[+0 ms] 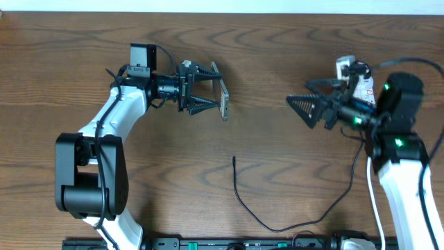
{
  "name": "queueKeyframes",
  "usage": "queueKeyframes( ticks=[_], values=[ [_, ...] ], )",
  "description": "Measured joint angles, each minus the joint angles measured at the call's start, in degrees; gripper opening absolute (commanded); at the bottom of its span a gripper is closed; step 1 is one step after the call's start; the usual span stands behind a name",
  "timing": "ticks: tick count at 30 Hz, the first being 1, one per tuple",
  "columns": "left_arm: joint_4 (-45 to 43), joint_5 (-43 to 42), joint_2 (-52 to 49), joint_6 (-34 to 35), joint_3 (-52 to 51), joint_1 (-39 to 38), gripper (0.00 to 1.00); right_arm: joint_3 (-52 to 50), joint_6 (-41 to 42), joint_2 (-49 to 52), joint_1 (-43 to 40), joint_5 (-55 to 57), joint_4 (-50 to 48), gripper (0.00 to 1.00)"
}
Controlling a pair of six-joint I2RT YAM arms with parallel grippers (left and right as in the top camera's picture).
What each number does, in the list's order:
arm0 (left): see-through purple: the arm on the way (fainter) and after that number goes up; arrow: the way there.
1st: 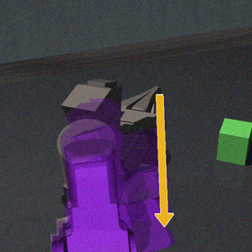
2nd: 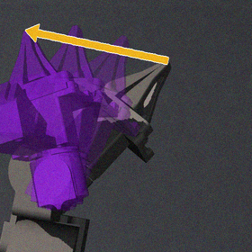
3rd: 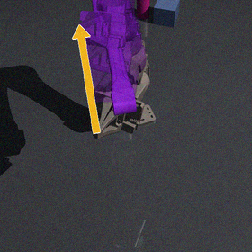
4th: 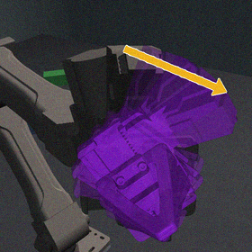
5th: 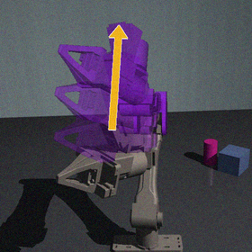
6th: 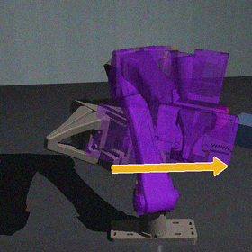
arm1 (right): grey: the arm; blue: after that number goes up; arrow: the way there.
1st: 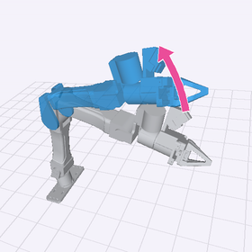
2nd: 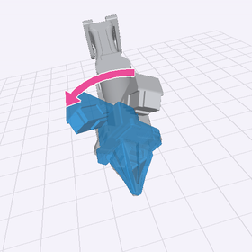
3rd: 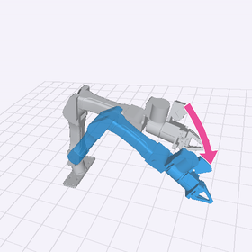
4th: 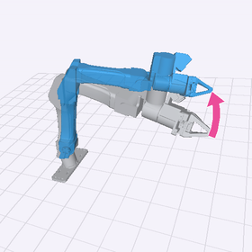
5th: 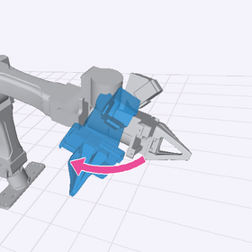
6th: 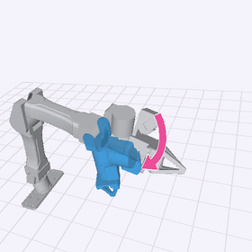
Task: Plug charger to phone and switch on socket
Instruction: 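Swing the right gripper toward the phone held by the left gripper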
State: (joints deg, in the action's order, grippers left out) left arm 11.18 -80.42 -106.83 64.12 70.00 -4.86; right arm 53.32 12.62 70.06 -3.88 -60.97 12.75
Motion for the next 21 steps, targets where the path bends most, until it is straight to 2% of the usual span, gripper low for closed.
queueKeyframes(
  ticks=[3, 6, 11, 21],
  values=[
    [-1.07, 2.03, 0.0, 0.37, 0.0, 0.0, 0.08, 0.0, 2.93, 4.52, 0.11, -2.25, -0.24, 0.98],
    [-2.71, 4.02, 0.0, 1.25, -0.02, 0.0, 0.07, 0.0, 3.32, 8.87, 1.14, -4.35, -1.31, 0.86],
    [-8.92, 7.26, 0.0, 5.11, -0.07, 0.0, 0.07, -0.02, -0.98, 10.73, 6.54, -2.93, -1.44, 0.86],
    [-11.45, 11.65, 0.0, 8.41, -0.07, -0.02, 0.07, -0.02, -6.64, 10.73, 20.94, 17.2, -1.46, 0.86]
  ],
)
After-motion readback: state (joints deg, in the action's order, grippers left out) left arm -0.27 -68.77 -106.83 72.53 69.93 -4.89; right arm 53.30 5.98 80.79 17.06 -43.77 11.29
